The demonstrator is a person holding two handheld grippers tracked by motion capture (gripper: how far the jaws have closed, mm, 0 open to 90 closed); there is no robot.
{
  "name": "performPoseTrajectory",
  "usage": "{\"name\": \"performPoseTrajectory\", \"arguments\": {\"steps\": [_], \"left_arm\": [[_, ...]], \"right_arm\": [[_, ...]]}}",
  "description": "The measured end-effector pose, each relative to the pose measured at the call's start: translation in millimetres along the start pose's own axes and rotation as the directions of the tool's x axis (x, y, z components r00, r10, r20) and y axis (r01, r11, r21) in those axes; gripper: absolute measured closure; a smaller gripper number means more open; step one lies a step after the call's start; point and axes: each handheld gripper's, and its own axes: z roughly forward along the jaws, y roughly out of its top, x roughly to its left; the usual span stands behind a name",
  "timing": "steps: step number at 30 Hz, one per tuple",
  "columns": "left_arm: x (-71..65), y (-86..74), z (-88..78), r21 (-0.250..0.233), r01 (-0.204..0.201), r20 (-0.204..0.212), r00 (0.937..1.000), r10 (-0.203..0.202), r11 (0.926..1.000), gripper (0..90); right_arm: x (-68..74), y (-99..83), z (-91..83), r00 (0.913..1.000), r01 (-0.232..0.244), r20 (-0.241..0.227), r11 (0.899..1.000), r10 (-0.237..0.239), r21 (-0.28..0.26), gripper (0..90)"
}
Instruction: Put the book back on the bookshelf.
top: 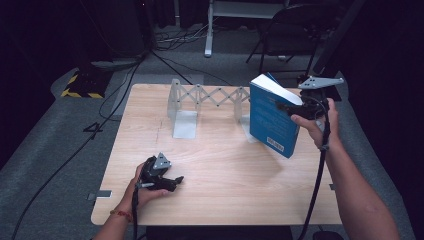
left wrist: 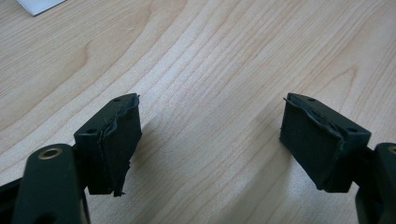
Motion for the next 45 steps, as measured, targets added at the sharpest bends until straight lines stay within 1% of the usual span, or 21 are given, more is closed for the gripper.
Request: {"name": "performPoseTrajectory", "arguments": {"steps": [1, 4, 6, 8, 9, 10, 12, 15, 19, 20, 23, 25, 26, 28, 33, 35, 37, 39, 40, 44, 45], "left_arm": [[0.0, 0.0, 0.1, 0.000, 0.000, 0.002, 1.0000, 0.000, 1.0000, 20.8], [-0.1, 0.1, 0.2, -0.001, -0.001, 0.002, 1.0000, 0.001, 1.0000, 20.8], [-0.1, 0.1, 0.2, -0.001, -0.001, 0.002, 1.0000, 0.001, 1.0000, 20.8], [-0.1, 0.2, 0.3, -0.001, -0.002, 0.003, 1.0000, 0.002, 1.0000, 20.8], [-0.1, 0.2, 0.3, -0.001, -0.002, 0.003, 1.0000, 0.002, 1.0000, 20.8], [-0.3, 0.2, 0.5, -0.002, 0.001, 0.005, 1.0000, -0.001, 1.0000, 20.8], [-0.3, 0.4, 0.6, -0.001, -0.001, 0.010, 1.0000, 0.001, 1.0000, 20.8], [-0.2, 0.7, 0.8, -0.001, -0.005, 0.012, 0.9999, 0.005, 1.0000, 20.8], [-0.2, 0.7, 0.9, -0.001, -0.005, 0.012, 0.9999, 0.005, 1.0000, 20.8], [-0.1, 0.7, 0.8, -0.001, -0.005, 0.012, 0.9999, 0.005, 1.0000, 20.8], [-0.2, 0.7, 0.9, -0.001, -0.005, 0.012, 0.9999, 0.005, 1.0000, 20.8], [-0.2, 0.7, 0.9, -0.001, -0.005, 0.012, 0.9999, 0.005, 1.0000, 20.8], [-0.2, 0.7, 0.9, -0.001, -0.005, 0.012, 0.9999, 0.005, 1.0000, 20.8], [-0.1, 0.7, 0.9, -0.001, -0.006, 0.013, 0.9999, 0.006, 1.0000, 20.8], [0.3, 0.9, 1.0, 0.000, -0.012, 0.015, 0.9998, 0.012, 0.9999, 20.8], [0.5, 1.0, 0.9, 0.000, -0.016, 0.014, 0.9998, 0.016, 0.9999, 20.8], [1.0, 1.2, 1.0, 0.000, -0.023, 0.016, 0.9996, 0.023, 0.9997, 20.8], [1.2, 1.2, 1.3, -0.001, -0.025, 0.025, 0.9994, 0.025, 0.9997, 20.9], [1.3, 1.3, 1.2, -0.001, -0.027, 0.024, 0.9993, 0.027, 0.9996, 20.9], [0.7, 1.1, 1.2, 0.000, -0.022, 0.029, 0.9993, 0.022, 0.9998, 20.9], [0.8, 1.0, 1.3, -0.004, -0.029, 0.034, 0.9990, 0.029, 0.9996, 21.4]], "right_arm": [[-0.3, 2.1, 2.0, 1.0000, -0.005, 0.003, 1.000, 0.005, -0.008, 61.2], [-0.9, 6.3, 5.6, 1.0000, -0.003, 0.007, 1.000, 0.003, -0.008, 61.2], [-1.8, 12.4, 11.4, 0.9997, -0.008, 0.023, 1.000, 0.009, -0.010, 61.2], [-3.6, 16.7, 16.2, 0.9990, -0.025, 0.035, 1.000, 0.025, -0.019, 61.2], [-3.6, 16.7, 16.2, 0.9990, -0.025, 0.035, 1.000, 0.025, -0.019, 61.2], [-5.0, 20.9, 21.6, 0.9982, -0.034, 0.048, 0.999, 0.035, -0.028, 61.2], [-5.6, 25.1, 26.3, 0.9978, -0.033, 0.057, 0.999, 0.035, -0.028, 61.2], [-5.2, 29.0, 30.8, 0.9972, -0.032, 0.066, 0.999, 0.033, -0.029, 61.2], [-4.9, 35.3, 40.9, 0.9958, -0.050, 0.074, 0.998, 0.053, -0.040, 61.2], [-4.5, 37.2, 44.8, 0.9950, -0.052, 0.083, 0.998, 0.055, -0.039, 61.2], [-4.8, 38.7, 50.9, 0.9935, -0.064, 0.092, 0.997, 0.067, -0.041, 61.2], [-5.1, 38.6, 52.3, 0.9927, -0.070, 0.095, 0.997, 0.074, -0.044, 61.2], [-7.1, 37.7, 56.2, 0.9913, -0.084, 0.097, 0.995, 0.089, -0.046, 61.2], [-7.7, 35.9, 59.8, 0.9896, -0.092, 0.107, 0.995, 0.097, -0.046, 61.2], [-10.7, 28.3, 65.9, 0.9877, -0.103, 0.111, 0.993, 0.110, -0.065, 61.2], [-12.6, 23.4, 68.7, 0.9878, -0.103, 0.109, 0.992, 0.111, -0.077, 61.2], [-14.1, 19.8, 71.4, 0.9883, -0.100, 0.107, 0.992, 0.108, -0.077, 61.2], [-15.1, 16.4, 73.6, 0.9882, -0.099, 0.109, 0.992, 0.107, -0.082, 61.1], [-15.3, 14.3, 74.8, 0.9881, -0.098, 0.110, 0.991, 0.108, -0.092, 61.1], [-15.2, 8.5, 76.9, 0.9900, -0.073, 0.112, 0.991, 0.086, -0.113, 61.0], [-15.9, 7.8, 77.2, 0.9905, -0.072, 0.109, 0.991, 0.084, -0.116, 61.0]]}}
